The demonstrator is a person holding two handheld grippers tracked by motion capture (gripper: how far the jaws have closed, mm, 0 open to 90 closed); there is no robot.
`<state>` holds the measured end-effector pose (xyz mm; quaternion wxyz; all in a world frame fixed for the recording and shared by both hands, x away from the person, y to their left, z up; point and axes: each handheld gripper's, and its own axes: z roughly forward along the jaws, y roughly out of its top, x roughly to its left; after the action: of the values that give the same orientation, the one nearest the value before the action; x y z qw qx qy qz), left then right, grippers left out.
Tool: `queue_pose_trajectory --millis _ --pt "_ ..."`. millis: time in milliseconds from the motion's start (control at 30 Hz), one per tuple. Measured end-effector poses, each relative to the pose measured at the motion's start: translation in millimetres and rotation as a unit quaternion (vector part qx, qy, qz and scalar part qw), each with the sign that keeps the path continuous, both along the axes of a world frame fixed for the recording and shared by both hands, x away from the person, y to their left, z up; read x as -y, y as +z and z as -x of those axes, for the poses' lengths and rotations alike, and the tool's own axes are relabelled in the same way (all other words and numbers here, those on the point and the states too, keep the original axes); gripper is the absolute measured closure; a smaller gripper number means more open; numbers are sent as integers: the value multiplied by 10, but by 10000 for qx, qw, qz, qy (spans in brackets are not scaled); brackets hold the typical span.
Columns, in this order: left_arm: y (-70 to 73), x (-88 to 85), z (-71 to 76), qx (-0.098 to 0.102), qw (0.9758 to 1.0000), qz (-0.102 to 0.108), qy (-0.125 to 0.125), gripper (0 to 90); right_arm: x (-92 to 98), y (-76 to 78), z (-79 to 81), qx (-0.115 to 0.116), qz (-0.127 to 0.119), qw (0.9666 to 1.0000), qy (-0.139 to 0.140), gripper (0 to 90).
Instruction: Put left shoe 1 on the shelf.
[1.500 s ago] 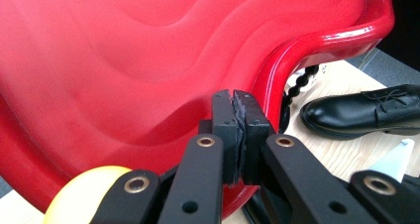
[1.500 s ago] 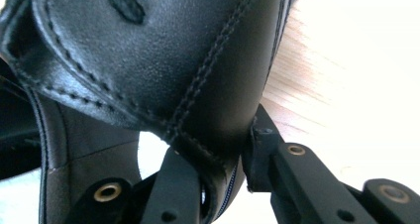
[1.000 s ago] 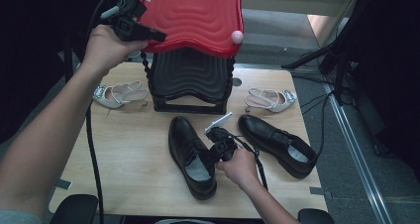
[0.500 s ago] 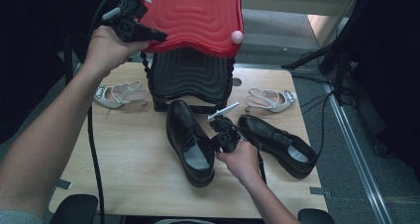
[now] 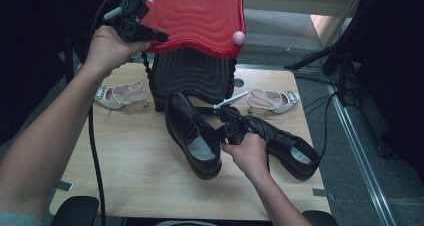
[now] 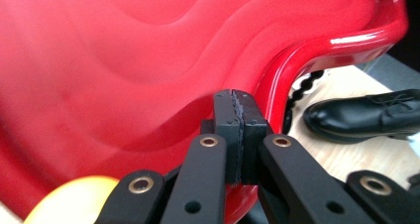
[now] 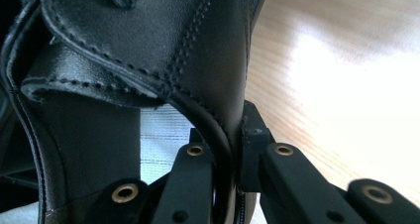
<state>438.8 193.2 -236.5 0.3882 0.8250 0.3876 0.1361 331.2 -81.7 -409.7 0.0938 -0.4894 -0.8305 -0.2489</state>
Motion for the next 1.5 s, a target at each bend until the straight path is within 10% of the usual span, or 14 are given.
queue_pose_trajectory --millis 767,1500 --pt "0 50 11 0 9999 15 -130 900 -241 173 -461 458 -329 9961 -678 868" --pt "4 44 15 -11 9999 -14 -143 900 -632 133 -828 1158 -905 9727 -1794 867"
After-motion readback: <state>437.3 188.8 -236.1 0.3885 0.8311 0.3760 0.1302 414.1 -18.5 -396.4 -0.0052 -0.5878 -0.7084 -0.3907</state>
